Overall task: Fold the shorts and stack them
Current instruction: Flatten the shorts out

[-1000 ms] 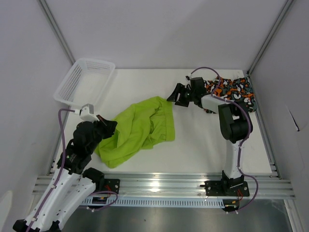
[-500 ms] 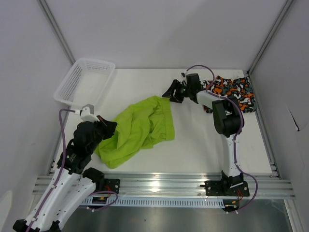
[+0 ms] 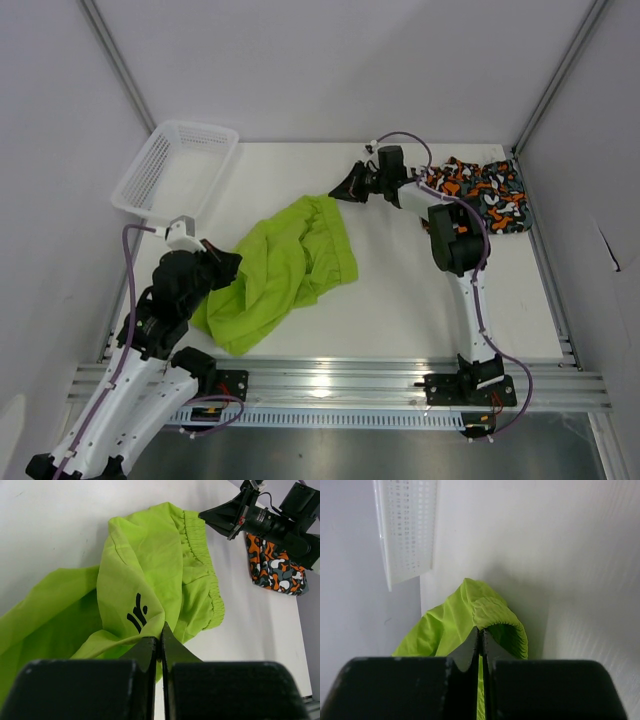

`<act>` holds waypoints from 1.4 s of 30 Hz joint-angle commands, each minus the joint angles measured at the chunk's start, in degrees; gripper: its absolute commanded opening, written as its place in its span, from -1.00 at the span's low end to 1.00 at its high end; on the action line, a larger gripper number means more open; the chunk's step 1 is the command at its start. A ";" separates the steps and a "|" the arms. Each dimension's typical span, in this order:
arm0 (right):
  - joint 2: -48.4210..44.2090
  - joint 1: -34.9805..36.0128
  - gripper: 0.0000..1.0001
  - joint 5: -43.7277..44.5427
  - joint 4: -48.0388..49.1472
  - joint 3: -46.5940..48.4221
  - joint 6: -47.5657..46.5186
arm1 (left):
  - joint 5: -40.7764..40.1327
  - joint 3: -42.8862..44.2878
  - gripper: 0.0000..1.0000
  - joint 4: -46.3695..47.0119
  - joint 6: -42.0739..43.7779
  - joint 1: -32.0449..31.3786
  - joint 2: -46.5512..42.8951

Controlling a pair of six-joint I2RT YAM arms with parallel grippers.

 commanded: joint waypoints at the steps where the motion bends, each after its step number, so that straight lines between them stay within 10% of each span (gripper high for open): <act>1: -3.53 -1.62 -1.00 -3.62 7.72 -0.53 2.71 | -0.54 4.05 -1.00 -0.02 1.43 0.55 0.45; 12: -42.76 -2.16 -1.00 -2.32 11.96 -36.18 -17.92 | -4.41 16.97 -1.00 -4.41 4.51 1.34 7.29; 23: -88.40 35.71 -1.00 44.96 13.19 -84.72 -22.61 | -2.04 16.19 -1.00 -4.06 5.30 8.54 10.39; 34: -88.89 53.45 -0.77 58.86 14.15 -93.36 -14.25 | 1.65 8.73 -1.00 -2.13 3.71 9.25 5.38; 42: -86.34 56.73 -0.05 65.37 14.50 -91.07 -14.78 | 0.16 5.46 -1.00 -2.13 3.63 9.25 2.66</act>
